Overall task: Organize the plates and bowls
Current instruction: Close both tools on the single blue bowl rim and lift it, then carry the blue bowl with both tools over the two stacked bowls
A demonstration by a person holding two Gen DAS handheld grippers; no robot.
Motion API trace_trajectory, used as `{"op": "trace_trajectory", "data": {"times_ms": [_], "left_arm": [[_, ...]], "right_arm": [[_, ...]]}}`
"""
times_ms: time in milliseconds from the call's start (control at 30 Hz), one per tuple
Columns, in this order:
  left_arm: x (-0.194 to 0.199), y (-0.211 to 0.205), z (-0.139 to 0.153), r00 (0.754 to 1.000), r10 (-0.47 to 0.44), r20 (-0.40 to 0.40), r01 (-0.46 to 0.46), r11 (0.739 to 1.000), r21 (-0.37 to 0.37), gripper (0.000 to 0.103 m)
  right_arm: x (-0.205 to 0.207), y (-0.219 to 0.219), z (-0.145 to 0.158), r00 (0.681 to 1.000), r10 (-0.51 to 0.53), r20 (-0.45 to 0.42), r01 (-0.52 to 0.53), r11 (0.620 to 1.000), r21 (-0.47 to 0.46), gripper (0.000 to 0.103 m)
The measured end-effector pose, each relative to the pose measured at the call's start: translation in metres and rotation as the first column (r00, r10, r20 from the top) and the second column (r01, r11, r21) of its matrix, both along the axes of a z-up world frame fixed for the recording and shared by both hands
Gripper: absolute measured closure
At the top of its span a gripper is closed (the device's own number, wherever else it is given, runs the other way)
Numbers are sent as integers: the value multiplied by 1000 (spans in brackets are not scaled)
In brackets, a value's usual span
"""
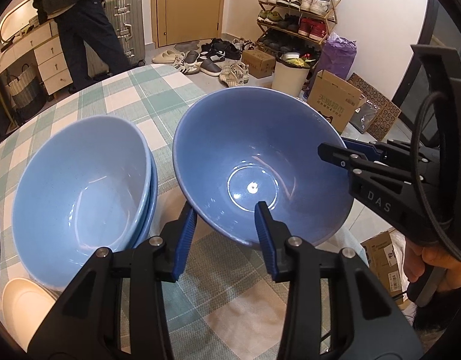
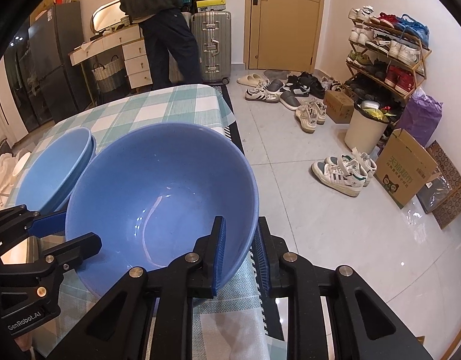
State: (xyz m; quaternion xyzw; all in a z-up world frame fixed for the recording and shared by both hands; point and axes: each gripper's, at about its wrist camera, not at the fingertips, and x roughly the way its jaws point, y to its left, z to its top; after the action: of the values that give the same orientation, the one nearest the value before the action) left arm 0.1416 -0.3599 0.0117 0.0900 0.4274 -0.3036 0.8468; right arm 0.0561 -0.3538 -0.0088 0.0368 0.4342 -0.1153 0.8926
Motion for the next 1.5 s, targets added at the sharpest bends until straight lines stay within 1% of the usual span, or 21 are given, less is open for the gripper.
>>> {"op": "trace_trajectory", "data": {"times_ms": [367,700,867,967,1167,1500], "left_arm": [[-17,11,31,998,-14,54,15,999,-30,66],[-42,29,70,993,-15,114,21,998,-53,66],[-51,44,92,989,2,147,8,998,-66,66],[-57,54,105,985,12,171,0,998,-70,66],[-61,74,127,980,36,194,-22,997,-78,66],[-54,116,148,971,99,217,-84,994,-73,66]], "right_arm": [[-18,9,28,999,-3,45,5,1000,-24,83],[-37,29,65,995,2,100,3,999,-53,83],[-42,42,84,992,16,124,-8,998,-62,83],[-43,53,95,990,26,136,-16,997,-73,83],[-38,72,111,987,49,154,-37,996,-77,83],[-14,112,124,981,103,161,-92,993,-79,83]]}}
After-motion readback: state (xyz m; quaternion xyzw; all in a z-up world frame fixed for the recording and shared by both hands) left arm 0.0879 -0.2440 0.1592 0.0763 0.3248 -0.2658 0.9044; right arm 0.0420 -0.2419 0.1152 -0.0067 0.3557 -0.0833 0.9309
